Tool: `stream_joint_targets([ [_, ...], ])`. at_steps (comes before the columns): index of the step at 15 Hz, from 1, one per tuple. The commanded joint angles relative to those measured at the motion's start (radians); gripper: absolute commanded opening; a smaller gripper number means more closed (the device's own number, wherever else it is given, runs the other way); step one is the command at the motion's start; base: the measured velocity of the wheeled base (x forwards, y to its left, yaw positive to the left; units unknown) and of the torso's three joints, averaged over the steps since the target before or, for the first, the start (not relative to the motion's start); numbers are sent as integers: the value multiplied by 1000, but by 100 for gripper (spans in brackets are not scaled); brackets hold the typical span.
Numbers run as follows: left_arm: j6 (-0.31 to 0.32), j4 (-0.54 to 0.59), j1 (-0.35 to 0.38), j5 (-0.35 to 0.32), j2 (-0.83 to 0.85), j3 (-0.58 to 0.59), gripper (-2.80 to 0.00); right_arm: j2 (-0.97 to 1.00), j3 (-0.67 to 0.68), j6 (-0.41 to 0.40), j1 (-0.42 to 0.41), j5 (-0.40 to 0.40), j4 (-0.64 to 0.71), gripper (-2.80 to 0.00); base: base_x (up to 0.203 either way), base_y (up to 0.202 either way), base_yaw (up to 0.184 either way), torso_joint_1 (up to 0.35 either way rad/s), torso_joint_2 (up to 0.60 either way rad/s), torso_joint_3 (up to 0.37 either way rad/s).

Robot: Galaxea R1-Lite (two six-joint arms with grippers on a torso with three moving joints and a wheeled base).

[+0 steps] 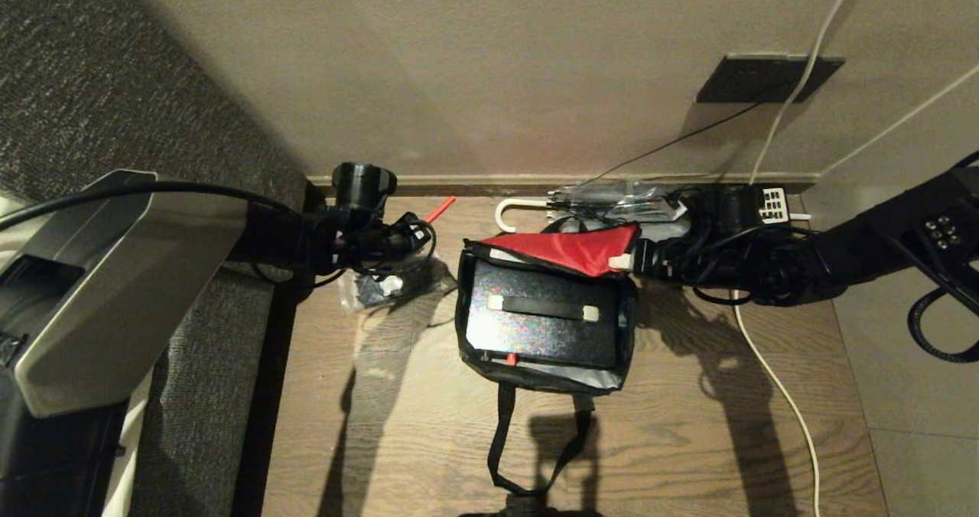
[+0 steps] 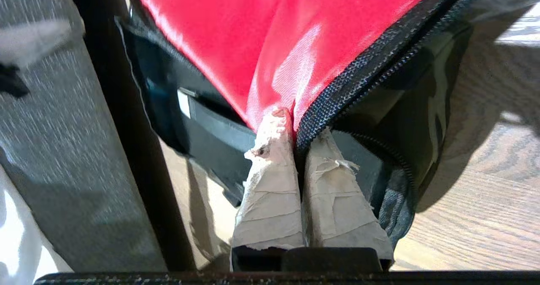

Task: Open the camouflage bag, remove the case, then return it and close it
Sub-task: Close the top of the storage box

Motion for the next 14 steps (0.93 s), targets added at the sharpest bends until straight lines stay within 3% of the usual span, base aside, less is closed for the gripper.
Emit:
stream_joint_targets([
  [1, -5, 1, 3, 0, 7, 0, -280, -5, 4, -6, 5, 3, 6, -280, 0, 0, 0, 0, 0, 0],
  [8, -7, 3, 0, -6, 58, -46, -280, 4, -2, 22, 6, 3, 11, -280, 0, 0, 0, 0, 0, 0],
  [9, -5, 4, 0, -7, 68, -51, -280, 7, -6, 26, 6, 3, 13, -269, 0, 0, 0, 0, 0, 0],
  [10, -5, 3, 0, -10, 72, -51, -280, 11, -7, 26, 6, 3, 14, 0, 0, 0, 0, 0, 0, 0],
  [14, -7, -5, -6, -11, 100, -57, -280, 24, 1, 26, 6, 3, -1, 0, 0, 0, 0, 0, 0, 0],
])
